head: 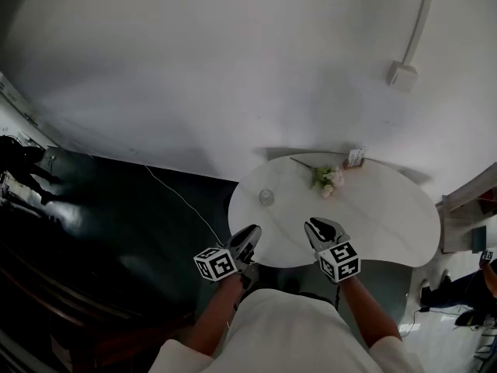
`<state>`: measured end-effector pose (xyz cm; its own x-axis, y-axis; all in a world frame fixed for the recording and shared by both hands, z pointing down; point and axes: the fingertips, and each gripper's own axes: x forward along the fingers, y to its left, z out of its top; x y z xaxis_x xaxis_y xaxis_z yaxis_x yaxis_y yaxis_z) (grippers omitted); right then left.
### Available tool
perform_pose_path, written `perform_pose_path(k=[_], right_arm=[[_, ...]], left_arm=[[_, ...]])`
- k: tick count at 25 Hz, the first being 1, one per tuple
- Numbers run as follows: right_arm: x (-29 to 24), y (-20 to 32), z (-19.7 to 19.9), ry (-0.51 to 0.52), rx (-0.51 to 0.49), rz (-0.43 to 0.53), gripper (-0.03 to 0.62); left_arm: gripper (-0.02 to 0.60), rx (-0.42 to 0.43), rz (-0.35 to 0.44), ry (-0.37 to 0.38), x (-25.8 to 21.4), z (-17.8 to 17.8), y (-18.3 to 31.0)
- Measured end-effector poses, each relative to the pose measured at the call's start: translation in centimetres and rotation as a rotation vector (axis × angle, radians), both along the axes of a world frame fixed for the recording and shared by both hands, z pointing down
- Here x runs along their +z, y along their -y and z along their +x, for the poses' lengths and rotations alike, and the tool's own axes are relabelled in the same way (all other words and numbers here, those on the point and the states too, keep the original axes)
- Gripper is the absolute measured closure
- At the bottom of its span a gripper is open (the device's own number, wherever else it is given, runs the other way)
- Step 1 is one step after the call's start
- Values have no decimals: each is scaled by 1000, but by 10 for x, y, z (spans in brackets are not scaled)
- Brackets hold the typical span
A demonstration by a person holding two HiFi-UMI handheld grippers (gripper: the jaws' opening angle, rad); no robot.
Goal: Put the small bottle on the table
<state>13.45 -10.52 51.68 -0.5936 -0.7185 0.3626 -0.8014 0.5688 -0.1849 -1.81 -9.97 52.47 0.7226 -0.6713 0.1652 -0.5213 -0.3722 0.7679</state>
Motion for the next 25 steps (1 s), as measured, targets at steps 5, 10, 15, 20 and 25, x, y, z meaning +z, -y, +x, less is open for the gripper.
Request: perform_pose_path(k=[5, 10, 15, 20, 25], right_arm=[[-7, -19, 11, 20, -20, 14, 545], [-10, -31, 13, 27, -33, 33, 583], [-18, -44, 2, 42, -48, 51, 583], [-28, -46, -16, 29, -52, 82, 583], [-34, -46, -34, -8, -20, 89, 583]], left_arm=[[531, -31, 54, 108, -5, 2, -26], [563, -56, 107, 175, -14, -4, -44], [572, -67, 146, 198, -27, -15, -58], [575, -57, 215, 255, -45, -34, -59], [575, -26, 243, 282, -59, -60, -59]])
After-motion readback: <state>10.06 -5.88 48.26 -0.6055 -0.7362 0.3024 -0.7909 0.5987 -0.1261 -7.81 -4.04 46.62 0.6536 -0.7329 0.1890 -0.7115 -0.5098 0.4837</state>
